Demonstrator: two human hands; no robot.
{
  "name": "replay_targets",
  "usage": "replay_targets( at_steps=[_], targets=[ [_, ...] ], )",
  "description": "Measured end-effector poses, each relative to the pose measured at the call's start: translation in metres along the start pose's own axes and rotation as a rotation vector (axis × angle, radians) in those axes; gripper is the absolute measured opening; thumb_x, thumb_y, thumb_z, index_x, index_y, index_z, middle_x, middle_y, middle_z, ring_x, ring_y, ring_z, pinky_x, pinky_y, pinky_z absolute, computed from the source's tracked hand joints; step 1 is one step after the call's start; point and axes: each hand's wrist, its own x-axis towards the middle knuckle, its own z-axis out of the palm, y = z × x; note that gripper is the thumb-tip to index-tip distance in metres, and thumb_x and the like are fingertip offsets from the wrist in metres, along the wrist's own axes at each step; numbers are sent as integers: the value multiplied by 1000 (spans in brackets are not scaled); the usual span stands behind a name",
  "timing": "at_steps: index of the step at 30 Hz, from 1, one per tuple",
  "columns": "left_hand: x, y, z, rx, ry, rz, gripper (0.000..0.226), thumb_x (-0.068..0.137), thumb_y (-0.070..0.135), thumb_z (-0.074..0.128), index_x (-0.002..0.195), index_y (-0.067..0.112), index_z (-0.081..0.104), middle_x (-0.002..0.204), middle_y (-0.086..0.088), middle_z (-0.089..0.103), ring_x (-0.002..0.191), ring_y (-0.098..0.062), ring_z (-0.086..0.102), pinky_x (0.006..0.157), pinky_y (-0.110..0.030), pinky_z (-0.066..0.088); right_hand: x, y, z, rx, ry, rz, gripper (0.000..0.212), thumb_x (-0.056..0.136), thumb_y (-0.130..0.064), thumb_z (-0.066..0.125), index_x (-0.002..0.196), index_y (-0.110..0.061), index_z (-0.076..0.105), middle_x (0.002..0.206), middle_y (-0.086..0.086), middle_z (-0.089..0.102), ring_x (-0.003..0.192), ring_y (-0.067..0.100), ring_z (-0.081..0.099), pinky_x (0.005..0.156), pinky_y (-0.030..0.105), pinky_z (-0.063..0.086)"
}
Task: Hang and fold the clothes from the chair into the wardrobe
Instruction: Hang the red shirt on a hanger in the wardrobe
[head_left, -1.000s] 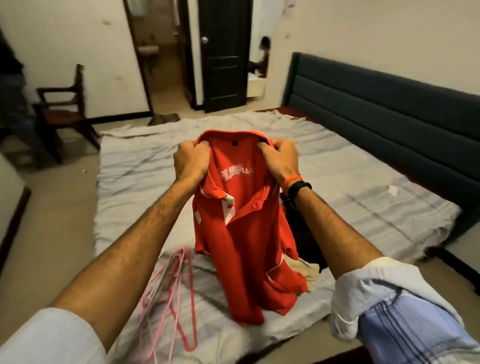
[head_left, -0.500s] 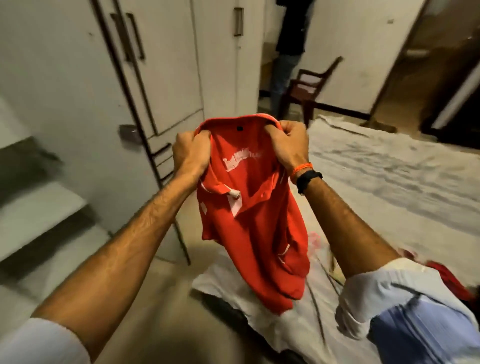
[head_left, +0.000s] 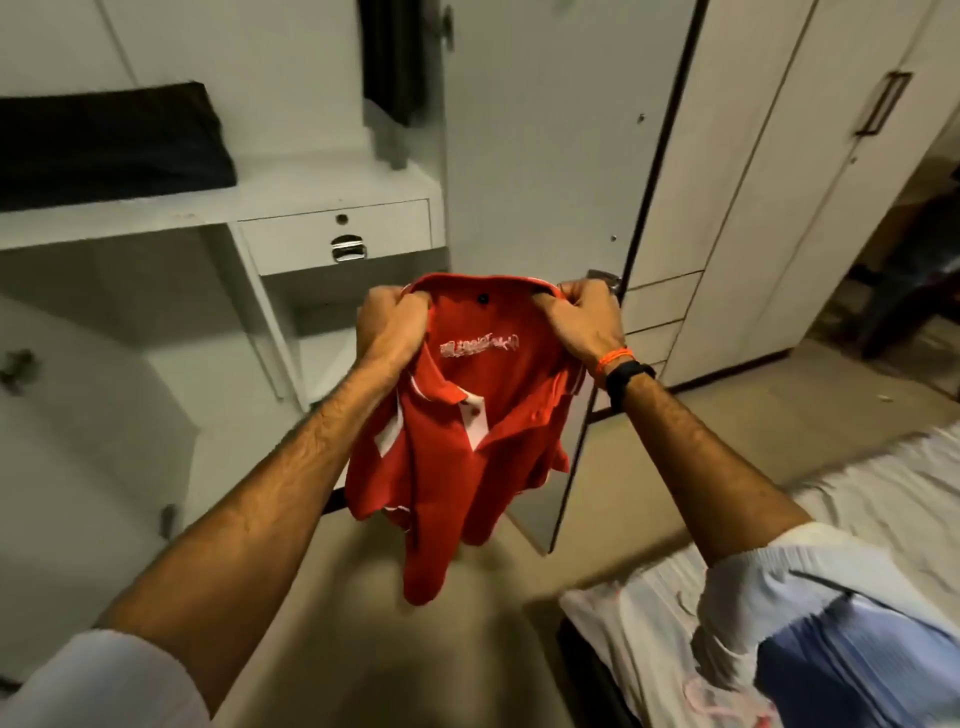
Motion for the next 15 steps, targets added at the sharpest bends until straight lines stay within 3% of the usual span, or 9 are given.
replay_targets(
  at_steps=[4,7,10,13,15],
  targets=[
    [10,-16,-30,-18,-23,-65,24,69,30,60,54,13,57,54,2,57,62,-20,54,59,-29,40,4,-10,40,-5,-109,-40,38,88,-28,65,55,-18,49,56,-1,45,53,14,40,51,26,33],
    [14,-31,-41,29,-64,-72,38,70,48,69,78,11,73,72,0,73,71,-21,69,70,-31,53,10,-14,59,33,-156,-55,45,91,-26,64,51,-20,43,51,-4,40,48,11,35,45,21,29],
    [13,-39,-40,72,-93,-91,44,79,56,69,77,11,74,70,-3,74,71,-23,72,73,-33,58,13,-10,65,37,-186,-43,42,91,-29,64,54,-19,48,54,-3,45,50,11,39,43,18,31],
    [8,-44,-24,36,-5,-124,44,84,52,64,67,12,67,68,-5,70,68,-26,68,77,-40,59,13,11,63,15,-273,-37,33,87,-38,69,70,-11,65,68,6,64,63,18,56,54,24,47],
    [1,-51,-6,-29,22,-191,44,83,52,62,73,10,69,75,-8,73,76,-28,71,84,-45,58,9,33,58,-2,-340,-9,36,81,-45,76,82,-10,68,77,4,70,72,17,64,65,29,53]
  ],
)
